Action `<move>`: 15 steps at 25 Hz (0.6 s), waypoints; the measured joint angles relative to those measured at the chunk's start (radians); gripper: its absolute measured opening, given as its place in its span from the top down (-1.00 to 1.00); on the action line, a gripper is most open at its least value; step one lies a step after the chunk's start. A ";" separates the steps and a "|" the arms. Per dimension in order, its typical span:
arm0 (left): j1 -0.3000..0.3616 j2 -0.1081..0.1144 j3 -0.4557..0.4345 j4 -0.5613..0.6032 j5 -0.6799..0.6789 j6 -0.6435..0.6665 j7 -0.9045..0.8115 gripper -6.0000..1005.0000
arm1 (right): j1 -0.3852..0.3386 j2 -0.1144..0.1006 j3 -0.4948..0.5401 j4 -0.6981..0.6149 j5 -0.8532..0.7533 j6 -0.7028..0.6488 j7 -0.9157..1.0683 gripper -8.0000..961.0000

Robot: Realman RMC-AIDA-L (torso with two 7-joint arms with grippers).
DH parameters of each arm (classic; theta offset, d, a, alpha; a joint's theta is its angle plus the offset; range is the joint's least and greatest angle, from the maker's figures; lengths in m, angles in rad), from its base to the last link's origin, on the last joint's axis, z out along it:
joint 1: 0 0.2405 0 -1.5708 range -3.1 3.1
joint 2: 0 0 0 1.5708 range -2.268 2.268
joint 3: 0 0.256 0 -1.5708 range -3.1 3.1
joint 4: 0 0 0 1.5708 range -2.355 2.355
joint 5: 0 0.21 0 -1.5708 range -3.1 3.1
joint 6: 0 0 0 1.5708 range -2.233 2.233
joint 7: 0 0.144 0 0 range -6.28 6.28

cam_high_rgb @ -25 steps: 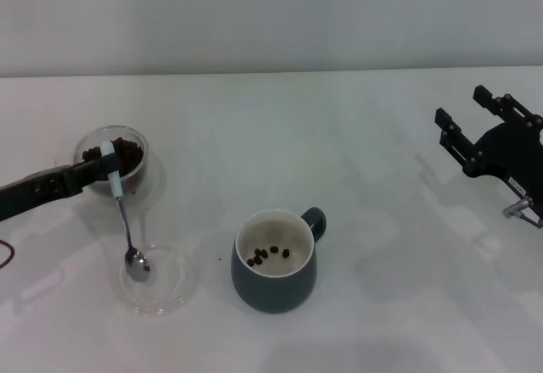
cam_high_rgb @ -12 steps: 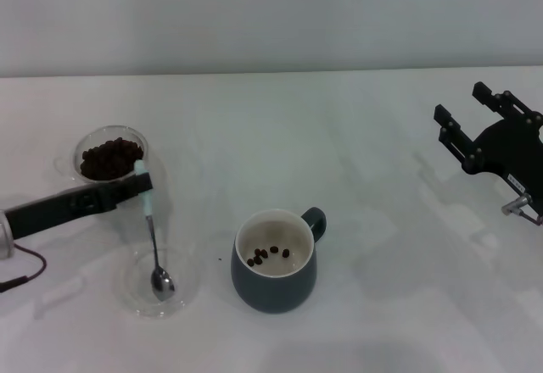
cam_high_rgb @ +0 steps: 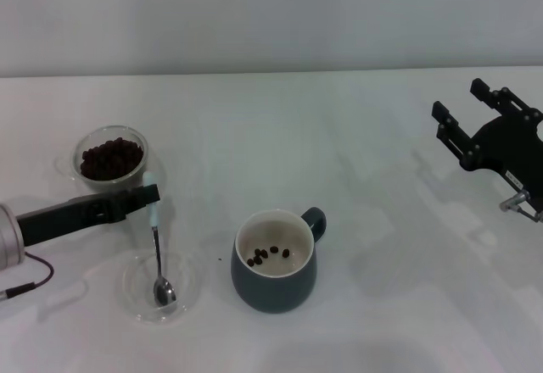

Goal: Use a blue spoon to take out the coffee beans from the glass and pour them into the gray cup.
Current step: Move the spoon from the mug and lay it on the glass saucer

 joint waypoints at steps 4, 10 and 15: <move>-0.003 -0.003 0.000 0.000 0.017 -0.011 0.001 0.74 | 0.003 0.000 0.000 -0.002 0.000 0.000 0.000 -0.32; -0.003 -0.004 0.000 0.000 0.027 -0.013 0.007 0.74 | 0.006 0.001 0.000 -0.006 0.000 0.000 0.001 -0.32; -0.008 -0.004 0.000 0.001 0.040 -0.019 0.007 0.74 | 0.013 0.002 0.000 -0.008 0.000 0.006 0.001 -0.33</move>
